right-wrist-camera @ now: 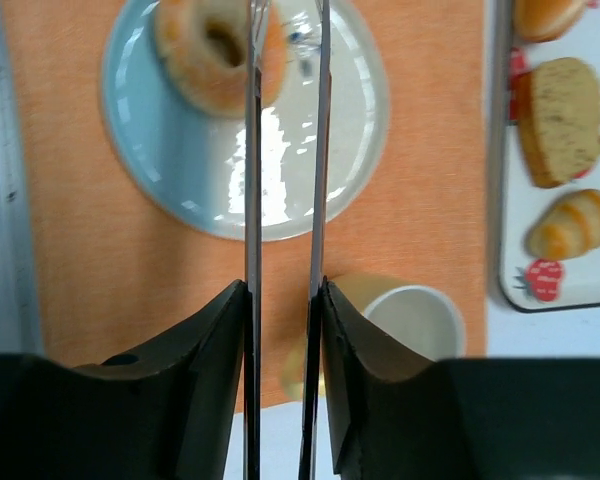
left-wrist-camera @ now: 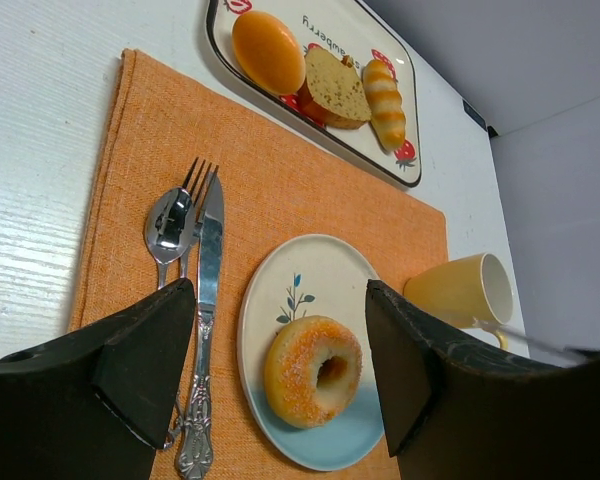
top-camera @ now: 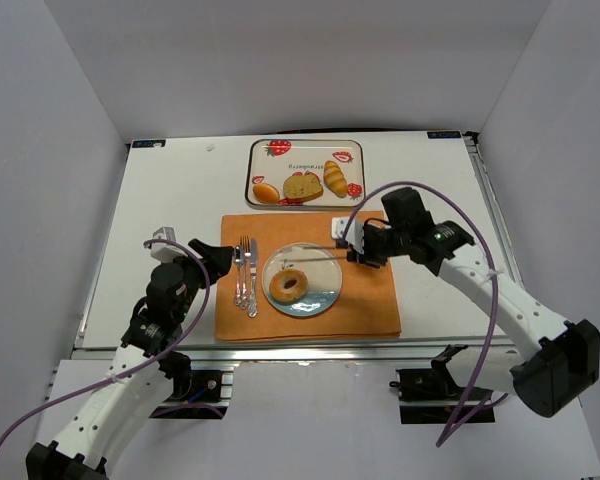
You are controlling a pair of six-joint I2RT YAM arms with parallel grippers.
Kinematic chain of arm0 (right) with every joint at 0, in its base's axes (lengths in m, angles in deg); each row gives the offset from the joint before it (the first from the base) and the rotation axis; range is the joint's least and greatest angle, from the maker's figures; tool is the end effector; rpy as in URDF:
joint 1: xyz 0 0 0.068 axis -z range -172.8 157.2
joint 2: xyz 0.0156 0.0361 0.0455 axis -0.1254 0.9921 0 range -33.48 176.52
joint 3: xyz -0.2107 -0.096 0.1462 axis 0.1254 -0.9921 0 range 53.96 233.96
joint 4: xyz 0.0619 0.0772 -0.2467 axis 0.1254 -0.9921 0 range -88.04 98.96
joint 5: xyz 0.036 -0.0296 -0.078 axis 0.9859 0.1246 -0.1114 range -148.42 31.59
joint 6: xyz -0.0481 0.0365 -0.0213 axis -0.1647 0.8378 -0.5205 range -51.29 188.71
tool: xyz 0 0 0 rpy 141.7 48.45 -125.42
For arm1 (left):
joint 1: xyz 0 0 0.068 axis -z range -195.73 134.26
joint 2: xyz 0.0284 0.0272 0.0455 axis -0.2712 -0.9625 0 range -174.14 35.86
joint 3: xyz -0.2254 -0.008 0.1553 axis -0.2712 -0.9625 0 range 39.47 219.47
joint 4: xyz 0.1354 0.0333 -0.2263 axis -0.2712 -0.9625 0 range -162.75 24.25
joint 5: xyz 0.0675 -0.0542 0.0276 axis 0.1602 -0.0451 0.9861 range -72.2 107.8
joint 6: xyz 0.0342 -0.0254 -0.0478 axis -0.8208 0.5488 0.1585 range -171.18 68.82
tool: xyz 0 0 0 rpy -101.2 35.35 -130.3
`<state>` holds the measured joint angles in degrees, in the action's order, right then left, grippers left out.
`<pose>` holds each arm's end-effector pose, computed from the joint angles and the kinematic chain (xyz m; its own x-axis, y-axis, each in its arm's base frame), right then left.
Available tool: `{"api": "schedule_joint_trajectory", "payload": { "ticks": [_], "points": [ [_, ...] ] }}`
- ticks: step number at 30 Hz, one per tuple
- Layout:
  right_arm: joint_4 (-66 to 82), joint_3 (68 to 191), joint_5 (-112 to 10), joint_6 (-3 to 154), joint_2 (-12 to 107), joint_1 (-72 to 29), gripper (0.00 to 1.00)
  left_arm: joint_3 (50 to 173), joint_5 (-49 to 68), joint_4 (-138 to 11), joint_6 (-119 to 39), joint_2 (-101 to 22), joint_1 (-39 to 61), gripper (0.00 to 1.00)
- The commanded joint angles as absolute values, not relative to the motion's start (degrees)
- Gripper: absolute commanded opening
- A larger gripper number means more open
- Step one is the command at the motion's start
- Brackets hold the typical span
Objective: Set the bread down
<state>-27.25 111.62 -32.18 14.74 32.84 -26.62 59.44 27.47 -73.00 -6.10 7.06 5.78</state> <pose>0.1982 0.1592 0.2944 0.2696 -0.6926 -0.6690 -0.9207 0.0181 -0.3898 0.1534 -0.0516 0.2282 -0.3316 -0.6195 -0.7115 -0.0332 0.7614 -0.6475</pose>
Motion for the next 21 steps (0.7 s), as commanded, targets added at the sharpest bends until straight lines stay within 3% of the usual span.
{"api": "schedule_joint_trajectory", "payload": {
  "ticks": [1,12,21],
  "points": [
    [-18.7,118.7,-35.3,18.3,36.9,-26.1,0.39,59.9,27.4,-72.9,-6.2,6.9,5.6,0.78],
    [-12.1,133.6,-48.4,12.2,60.8,-21.7,0.37,60.5,28.1,-74.0,-6.1,8.6,5.6,0.78],
    [-9.5,138.7,-52.1,8.1,68.6,-21.2,0.38,60.0,28.2,-73.8,-5.9,8.9,5.6,0.78]
  ]
}}
